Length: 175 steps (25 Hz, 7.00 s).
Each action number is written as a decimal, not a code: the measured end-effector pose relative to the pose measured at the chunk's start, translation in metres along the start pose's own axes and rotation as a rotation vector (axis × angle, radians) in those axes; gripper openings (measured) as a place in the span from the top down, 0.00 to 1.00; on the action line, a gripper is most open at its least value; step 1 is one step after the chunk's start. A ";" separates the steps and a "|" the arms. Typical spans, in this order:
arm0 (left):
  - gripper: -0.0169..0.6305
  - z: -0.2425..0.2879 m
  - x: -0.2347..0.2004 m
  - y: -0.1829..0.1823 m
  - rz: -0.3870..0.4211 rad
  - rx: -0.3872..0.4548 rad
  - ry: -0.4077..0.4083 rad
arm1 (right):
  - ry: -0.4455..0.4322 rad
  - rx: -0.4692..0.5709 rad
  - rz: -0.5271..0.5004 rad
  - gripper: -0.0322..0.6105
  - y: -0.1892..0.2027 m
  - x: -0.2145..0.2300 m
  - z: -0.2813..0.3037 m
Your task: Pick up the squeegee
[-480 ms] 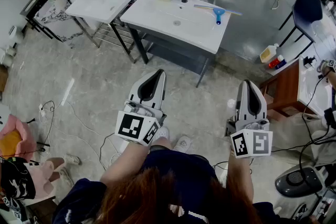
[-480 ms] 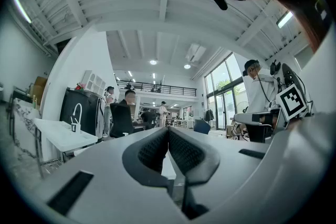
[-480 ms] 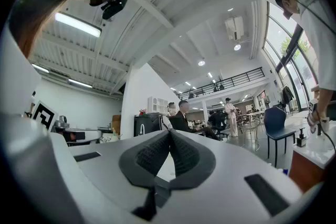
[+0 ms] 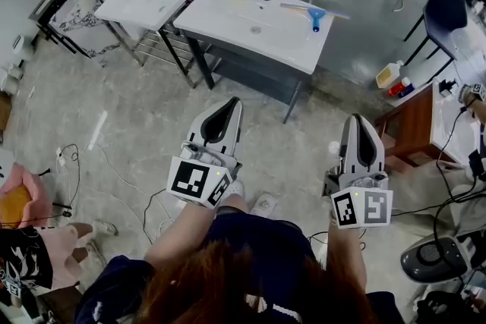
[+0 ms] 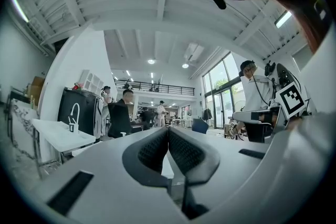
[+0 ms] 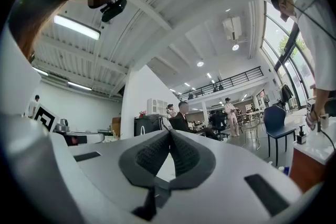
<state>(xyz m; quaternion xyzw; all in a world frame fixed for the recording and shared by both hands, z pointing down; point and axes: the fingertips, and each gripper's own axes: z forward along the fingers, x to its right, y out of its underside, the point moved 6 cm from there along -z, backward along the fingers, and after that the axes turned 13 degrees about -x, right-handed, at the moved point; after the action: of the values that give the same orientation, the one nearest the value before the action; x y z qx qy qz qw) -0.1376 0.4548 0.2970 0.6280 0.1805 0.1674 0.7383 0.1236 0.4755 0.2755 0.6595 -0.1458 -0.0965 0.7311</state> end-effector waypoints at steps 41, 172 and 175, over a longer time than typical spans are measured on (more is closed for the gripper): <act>0.94 0.277 -0.206 -0.049 0.028 -0.010 0.121 | 0.134 0.001 0.031 0.45 -0.041 0.053 0.314; 0.94 0.682 -0.297 -0.102 0.008 -0.023 -0.003 | 0.221 -0.131 0.003 0.70 -0.041 0.326 0.679; 0.94 0.677 -0.294 -0.108 0.006 -0.011 -0.007 | 0.216 -0.102 0.000 0.70 -0.052 0.323 0.673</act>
<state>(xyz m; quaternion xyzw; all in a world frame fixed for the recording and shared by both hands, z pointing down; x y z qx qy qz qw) -0.0705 -0.2883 0.3059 0.6249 0.1750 0.1682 0.7420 0.2005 -0.2685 0.3103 0.6282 -0.0611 -0.0323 0.7750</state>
